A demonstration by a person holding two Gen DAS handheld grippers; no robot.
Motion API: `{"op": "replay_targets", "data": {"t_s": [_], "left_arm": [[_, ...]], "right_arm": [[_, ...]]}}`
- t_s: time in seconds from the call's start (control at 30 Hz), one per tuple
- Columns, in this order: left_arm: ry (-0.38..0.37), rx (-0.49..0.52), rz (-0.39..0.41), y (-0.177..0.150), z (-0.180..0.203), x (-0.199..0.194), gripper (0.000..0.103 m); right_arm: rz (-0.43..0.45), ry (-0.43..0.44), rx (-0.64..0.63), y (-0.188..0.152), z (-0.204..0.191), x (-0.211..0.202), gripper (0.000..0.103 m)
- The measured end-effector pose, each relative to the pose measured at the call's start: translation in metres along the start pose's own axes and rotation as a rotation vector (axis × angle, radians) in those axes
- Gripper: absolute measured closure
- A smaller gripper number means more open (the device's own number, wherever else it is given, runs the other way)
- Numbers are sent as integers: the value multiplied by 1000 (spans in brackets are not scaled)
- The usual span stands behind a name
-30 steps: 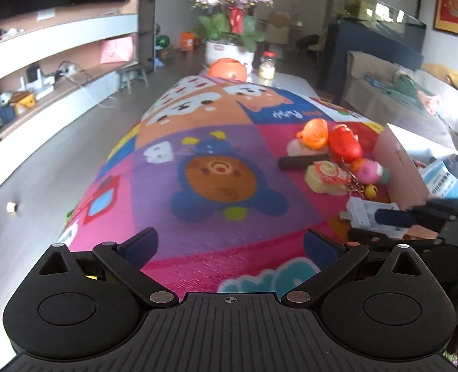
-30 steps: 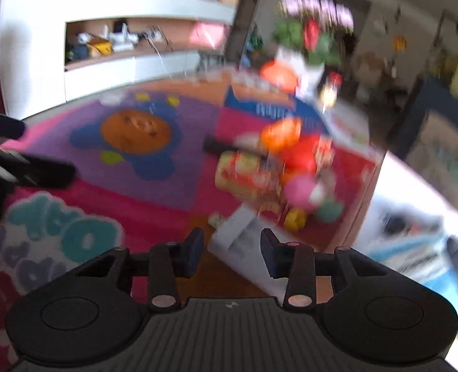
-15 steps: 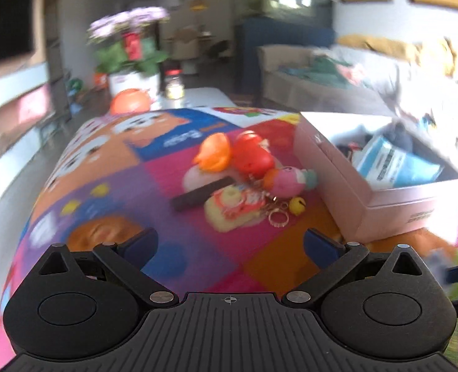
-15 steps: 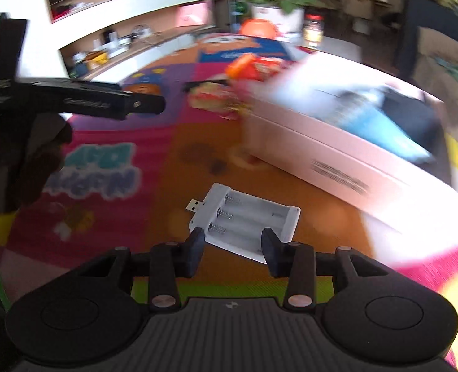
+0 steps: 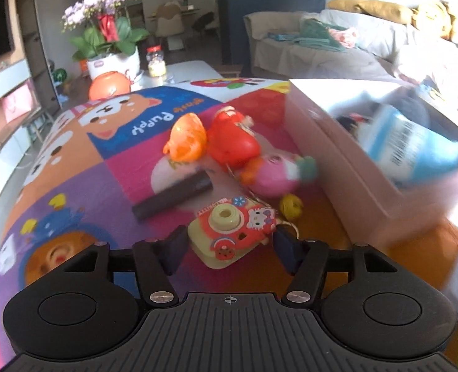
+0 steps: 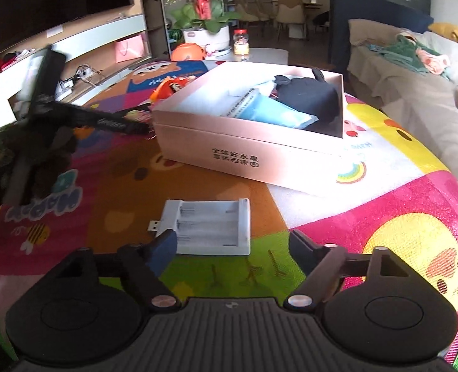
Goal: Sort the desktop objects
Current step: 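Grasp the pink Hello Kitty toy with the left gripper while the right grasps the white battery charger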
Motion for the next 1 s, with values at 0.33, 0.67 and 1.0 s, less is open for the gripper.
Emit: {"op": "replay_targets", "data": {"t_s": [0.33,0.67,1.0], "left_arm": [[-212,-84,-72,-62,34,-88,20],[137,15,-29,-49,0,-78,12],[38,-136,-28,-34,-3,-59,9]], "right_arm": [[17,16,20,-2,-6,9,5],[47,-29,61,-10,1,18,0],[65,-23,123,-15,6,20,0]]}}
Point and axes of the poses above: each gripper's, at about its wrist camera, not at the fingertips, and x roughly the way its jaws point, z to its right, y to its top, the point moved 6 cm from there along x, roughly the way its jaws point, and after that the axes turned 7 degrees about z, right-handed, at the moved point
